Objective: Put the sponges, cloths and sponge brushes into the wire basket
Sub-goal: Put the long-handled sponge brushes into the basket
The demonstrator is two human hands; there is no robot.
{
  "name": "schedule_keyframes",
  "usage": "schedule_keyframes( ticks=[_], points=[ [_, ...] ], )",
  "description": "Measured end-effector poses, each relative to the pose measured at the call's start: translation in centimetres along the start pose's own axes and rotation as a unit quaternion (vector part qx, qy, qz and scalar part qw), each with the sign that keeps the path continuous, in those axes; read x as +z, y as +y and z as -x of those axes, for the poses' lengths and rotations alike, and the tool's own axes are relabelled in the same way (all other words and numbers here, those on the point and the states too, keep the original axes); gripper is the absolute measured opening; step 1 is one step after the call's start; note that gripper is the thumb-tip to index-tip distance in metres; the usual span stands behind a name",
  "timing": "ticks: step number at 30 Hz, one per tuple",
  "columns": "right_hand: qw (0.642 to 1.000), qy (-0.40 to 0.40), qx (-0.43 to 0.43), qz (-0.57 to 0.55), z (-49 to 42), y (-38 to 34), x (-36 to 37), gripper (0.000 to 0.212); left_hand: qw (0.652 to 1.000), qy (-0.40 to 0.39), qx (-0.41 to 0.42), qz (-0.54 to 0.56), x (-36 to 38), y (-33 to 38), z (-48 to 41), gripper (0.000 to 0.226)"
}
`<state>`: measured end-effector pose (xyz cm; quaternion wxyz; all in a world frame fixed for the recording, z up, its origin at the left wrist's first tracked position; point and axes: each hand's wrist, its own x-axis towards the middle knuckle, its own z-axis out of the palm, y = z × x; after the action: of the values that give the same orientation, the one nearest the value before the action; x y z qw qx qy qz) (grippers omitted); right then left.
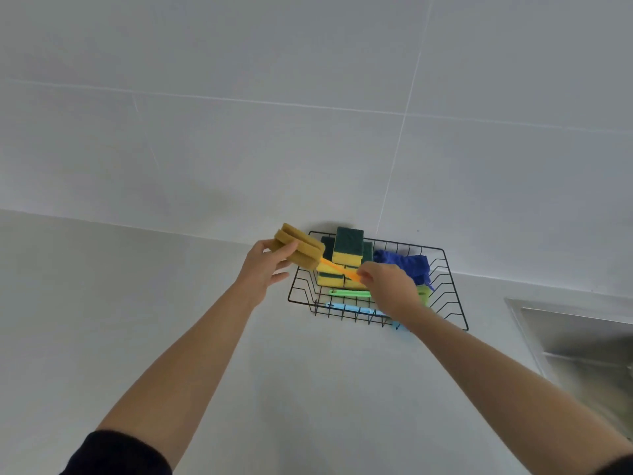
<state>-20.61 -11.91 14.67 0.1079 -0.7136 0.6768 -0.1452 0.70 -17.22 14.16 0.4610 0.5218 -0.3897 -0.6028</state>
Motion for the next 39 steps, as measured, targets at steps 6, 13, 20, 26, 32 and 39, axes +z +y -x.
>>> schedule_keyframes(
  ticks=[6,13,20,26,32,39],
  points=[
    [0.992,-0.016,0.005,0.125,-2.0,4.3,-2.9,0.019,0.934,0.017,0.139,-0.328,2.9,0.2,-2.4,0.054],
    [0.979,-0.059,0.046,0.189,-2.8,8.6,-2.1,0.03,0.74,-0.118,0.264,-0.607,7.3,-1.5,-5.3,0.062],
    [0.98,-0.098,0.049,0.167,-5.5,12.8,1.6,0.025,0.679,-0.203,0.228,-0.667,9.7,-4.5,-8.7,0.038],
    [0.978,-0.15,0.042,0.138,-7.6,14.5,6.0,0.021,0.637,-0.206,0.207,-0.714,9.6,-8.0,-11.5,0.034],
    [0.972,-0.19,0.038,0.131,-9.0,15.3,9.2,0.02,0.606,-0.205,0.19,-0.745,9.2,-10.7,-13.4,0.031],
    [0.964,-0.203,0.048,0.167,-9.8,15.0,10.6,0.025,0.565,-0.199,0.173,-0.782,8.8,-11.9,-14.0,0.035]
  ],
)
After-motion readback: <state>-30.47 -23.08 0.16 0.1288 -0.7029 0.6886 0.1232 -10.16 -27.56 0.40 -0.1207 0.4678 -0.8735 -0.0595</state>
